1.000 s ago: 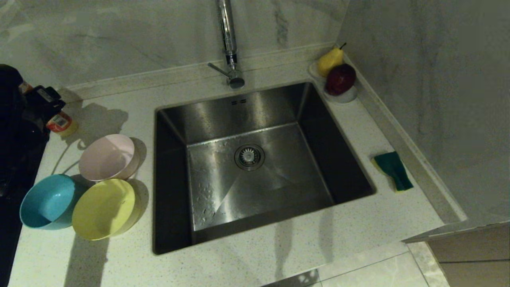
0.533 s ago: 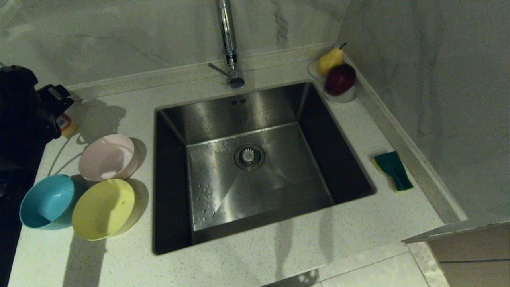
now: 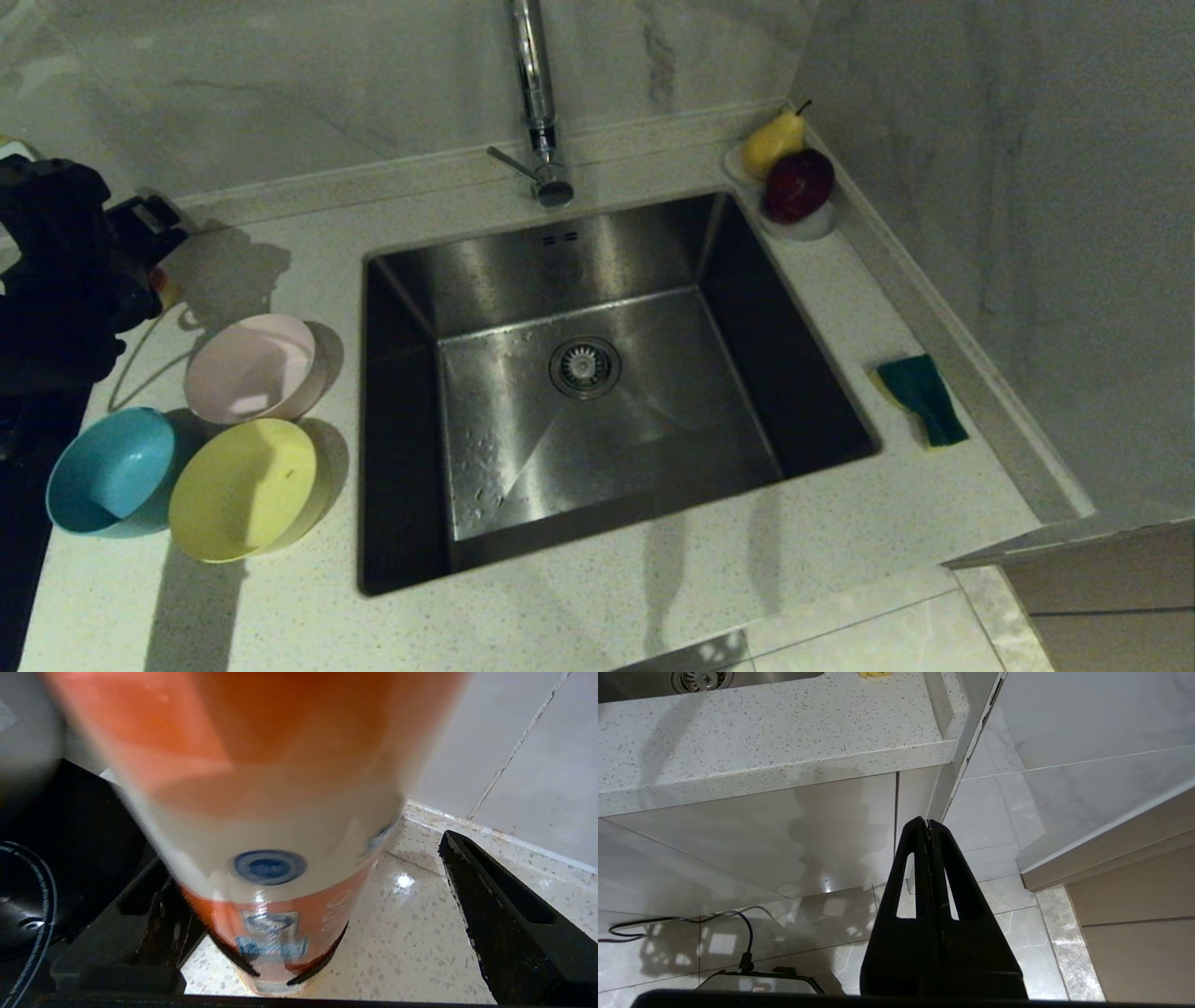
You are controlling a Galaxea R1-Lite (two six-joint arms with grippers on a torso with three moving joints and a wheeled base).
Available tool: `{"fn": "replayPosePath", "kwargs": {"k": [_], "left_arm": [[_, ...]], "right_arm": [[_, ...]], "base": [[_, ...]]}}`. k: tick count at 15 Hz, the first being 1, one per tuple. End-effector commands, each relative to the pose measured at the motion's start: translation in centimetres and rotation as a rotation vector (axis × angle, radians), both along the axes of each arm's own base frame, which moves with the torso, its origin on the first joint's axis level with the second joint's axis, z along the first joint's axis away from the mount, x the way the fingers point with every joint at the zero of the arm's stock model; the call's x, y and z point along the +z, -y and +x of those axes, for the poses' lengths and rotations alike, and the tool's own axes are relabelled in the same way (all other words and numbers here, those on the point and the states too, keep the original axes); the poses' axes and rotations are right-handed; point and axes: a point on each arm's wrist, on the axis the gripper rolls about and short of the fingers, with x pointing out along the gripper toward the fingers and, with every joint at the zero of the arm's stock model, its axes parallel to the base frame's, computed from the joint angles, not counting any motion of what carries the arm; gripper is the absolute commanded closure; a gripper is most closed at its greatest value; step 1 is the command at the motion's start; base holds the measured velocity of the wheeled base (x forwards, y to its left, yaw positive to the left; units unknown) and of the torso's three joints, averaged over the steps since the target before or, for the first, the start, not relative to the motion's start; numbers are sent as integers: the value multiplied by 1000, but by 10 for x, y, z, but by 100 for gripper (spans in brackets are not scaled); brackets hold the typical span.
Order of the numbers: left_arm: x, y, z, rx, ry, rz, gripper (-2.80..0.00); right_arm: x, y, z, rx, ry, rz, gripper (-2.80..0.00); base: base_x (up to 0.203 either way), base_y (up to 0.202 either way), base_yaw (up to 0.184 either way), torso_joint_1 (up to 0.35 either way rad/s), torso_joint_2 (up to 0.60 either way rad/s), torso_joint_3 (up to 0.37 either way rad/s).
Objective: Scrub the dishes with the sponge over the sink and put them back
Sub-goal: Grab the dish soap
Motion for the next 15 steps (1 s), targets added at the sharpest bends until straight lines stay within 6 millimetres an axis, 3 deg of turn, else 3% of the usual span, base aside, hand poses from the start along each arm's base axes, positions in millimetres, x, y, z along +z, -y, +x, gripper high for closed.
{"fn": "replayPosePath", "kwargs": {"k": [1, 9, 10, 15], "left_arm": [[-3, -1, 3, 2, 8, 2, -280], [1, -6, 1, 14, 25, 10, -280], [-1, -6, 2, 14, 17, 10, 0], [-15, -17, 9, 31, 17, 25, 0]], "right_arm": [[0, 0, 0, 2, 0, -1, 0], [0, 0, 0, 1, 0, -1, 0], [0, 0, 0, 1, 0, -1, 0], [0, 0, 0, 2, 1, -1, 0]], "base": [[0, 0, 0, 0, 0, 0], [0, 0, 0, 0, 0, 0], [0, 0, 0, 0, 0, 0], [0, 0, 0, 0, 0, 0]]}}
